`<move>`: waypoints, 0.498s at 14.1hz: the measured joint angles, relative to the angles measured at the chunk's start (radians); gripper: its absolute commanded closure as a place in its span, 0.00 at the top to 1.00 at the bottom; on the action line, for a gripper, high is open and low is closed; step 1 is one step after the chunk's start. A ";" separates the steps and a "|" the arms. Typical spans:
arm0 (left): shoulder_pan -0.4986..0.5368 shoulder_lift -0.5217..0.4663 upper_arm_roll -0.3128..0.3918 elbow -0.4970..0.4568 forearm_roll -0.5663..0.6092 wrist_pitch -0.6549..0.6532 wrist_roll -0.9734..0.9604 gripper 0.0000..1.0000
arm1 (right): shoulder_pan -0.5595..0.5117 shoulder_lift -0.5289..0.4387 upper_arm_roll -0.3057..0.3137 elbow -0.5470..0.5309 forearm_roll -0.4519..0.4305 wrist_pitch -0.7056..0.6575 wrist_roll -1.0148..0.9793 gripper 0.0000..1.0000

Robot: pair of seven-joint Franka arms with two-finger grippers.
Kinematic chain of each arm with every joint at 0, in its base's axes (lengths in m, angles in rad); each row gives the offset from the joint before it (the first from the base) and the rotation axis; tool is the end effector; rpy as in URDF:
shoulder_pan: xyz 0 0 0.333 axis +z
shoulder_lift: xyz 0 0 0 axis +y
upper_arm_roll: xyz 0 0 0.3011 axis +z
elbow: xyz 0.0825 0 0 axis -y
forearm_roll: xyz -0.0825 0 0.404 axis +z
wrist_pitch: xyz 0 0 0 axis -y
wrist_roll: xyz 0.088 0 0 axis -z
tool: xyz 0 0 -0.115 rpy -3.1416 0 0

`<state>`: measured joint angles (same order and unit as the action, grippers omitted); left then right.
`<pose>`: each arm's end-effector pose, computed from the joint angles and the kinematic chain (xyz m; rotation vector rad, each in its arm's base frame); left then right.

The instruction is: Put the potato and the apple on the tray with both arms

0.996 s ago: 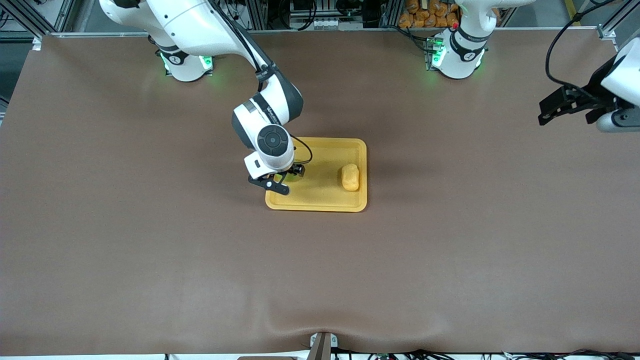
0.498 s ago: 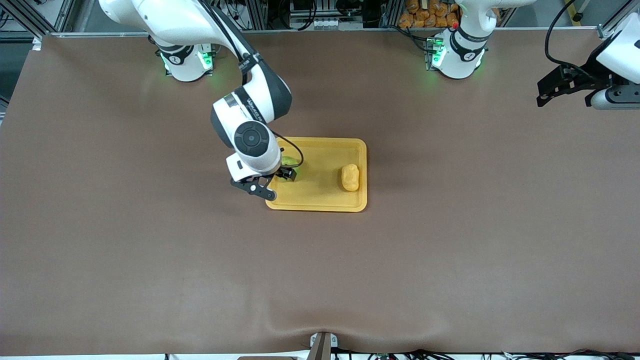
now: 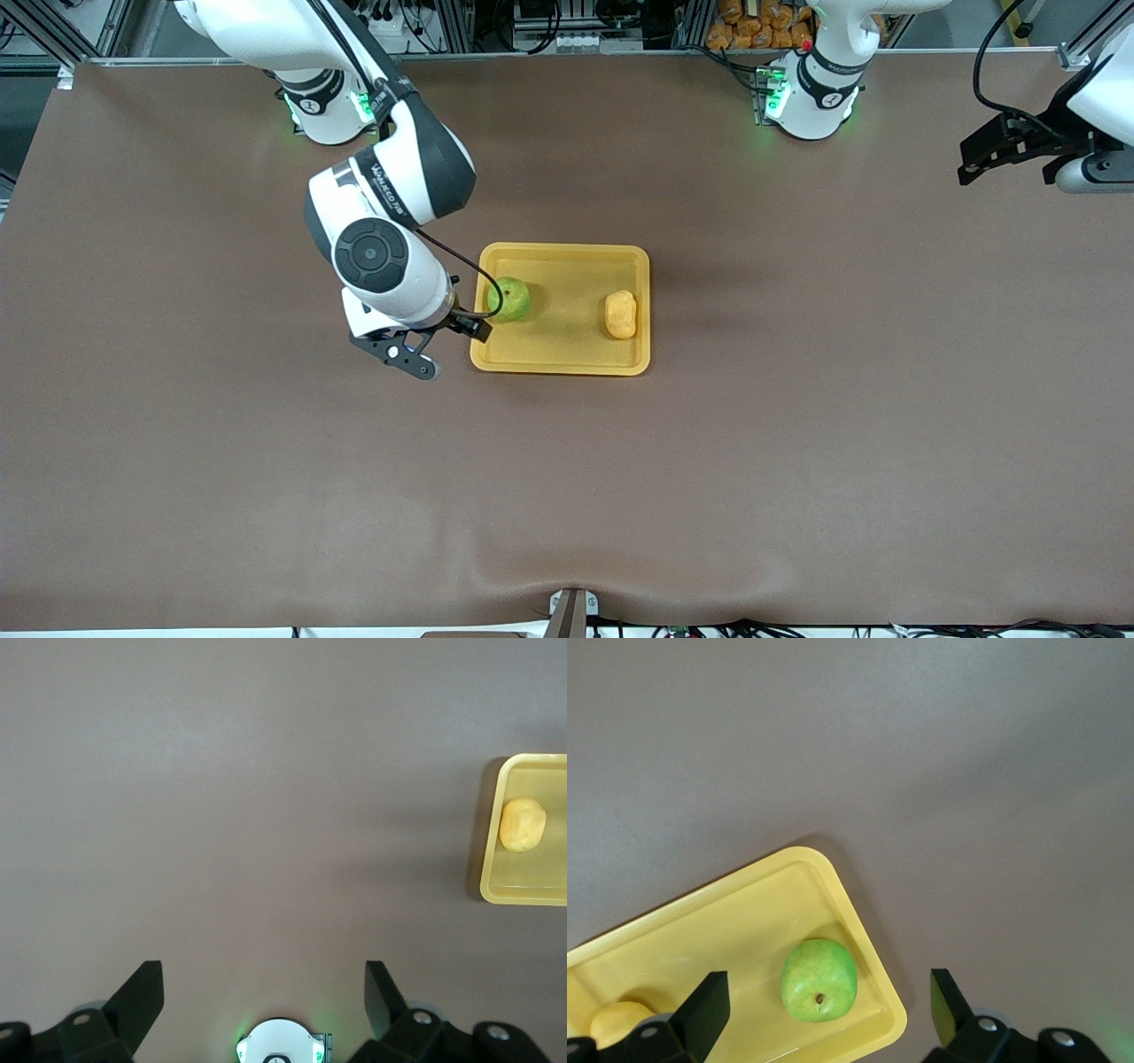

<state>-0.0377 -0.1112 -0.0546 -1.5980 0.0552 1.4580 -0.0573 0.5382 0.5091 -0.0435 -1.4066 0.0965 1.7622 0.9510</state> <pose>0.5271 -0.0436 0.6402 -3.0781 0.0449 0.0374 0.6063 0.3428 0.3701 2.9964 -0.7302 -0.2504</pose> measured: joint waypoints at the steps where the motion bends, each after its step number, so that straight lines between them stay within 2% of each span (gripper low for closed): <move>1: 0.000 -0.001 0.001 0.000 0.000 -0.002 0.000 1.00 | -0.013 0.000 -0.001 0.026 0.004 -0.038 0.001 1.00; 4: -0.001 -0.001 0.002 -0.001 0.000 -0.002 0.000 1.00 | -0.102 -0.002 -0.004 0.132 0.022 -0.159 0.000 1.00; 7: -0.004 0.000 0.002 -0.004 0.000 -0.001 0.000 1.00 | -0.204 -0.005 -0.001 0.172 0.057 -0.188 -0.039 1.00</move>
<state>-0.0416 -0.1110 -0.0527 -1.6018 0.0551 1.4574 -0.0572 0.3341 0.5044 -0.0442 -1.2351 0.1537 1.5740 0.9118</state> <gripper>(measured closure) 0.000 0.000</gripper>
